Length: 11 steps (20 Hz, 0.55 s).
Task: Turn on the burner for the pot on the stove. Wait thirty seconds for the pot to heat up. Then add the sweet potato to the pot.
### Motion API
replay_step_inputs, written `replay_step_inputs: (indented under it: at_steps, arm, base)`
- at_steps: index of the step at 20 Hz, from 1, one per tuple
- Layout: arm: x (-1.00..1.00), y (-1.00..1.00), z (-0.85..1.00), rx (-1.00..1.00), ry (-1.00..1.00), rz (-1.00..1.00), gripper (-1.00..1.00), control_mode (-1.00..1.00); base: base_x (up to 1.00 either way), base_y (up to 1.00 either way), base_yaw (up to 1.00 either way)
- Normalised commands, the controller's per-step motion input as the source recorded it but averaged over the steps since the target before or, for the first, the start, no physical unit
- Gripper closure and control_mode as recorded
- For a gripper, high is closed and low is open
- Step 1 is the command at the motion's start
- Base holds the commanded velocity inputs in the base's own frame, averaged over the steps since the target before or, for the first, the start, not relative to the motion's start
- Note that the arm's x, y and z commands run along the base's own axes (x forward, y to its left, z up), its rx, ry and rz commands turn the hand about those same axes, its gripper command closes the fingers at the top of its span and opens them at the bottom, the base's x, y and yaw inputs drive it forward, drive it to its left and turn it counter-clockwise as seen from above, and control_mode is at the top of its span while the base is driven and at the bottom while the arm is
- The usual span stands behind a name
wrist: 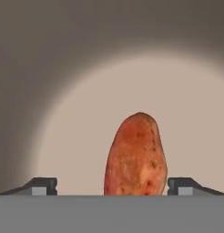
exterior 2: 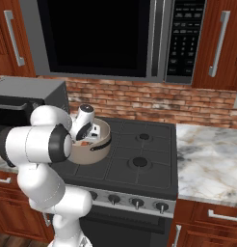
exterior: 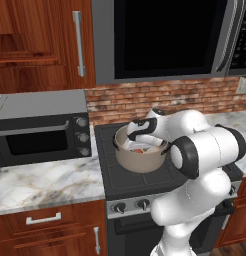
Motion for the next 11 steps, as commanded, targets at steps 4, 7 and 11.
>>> replay_step_inputs:
  at_steps: [4,7,11]
  arm:
    - [0.0,0.0,0.0,0.01,-0.02,0.0,-1.0,-1.0]
    - [-0.15,0.0,0.16,0.0,-0.08,0.0,-1.0,-1.0]
    - [-0.2,0.0,0.38,0.0,-0.14,0.0,-1.0,-1.0]
  base:
    - [0.0,0.0,0.0]
    - [0.0,0.0,0.0]
    - [0.0,0.0,0.0]
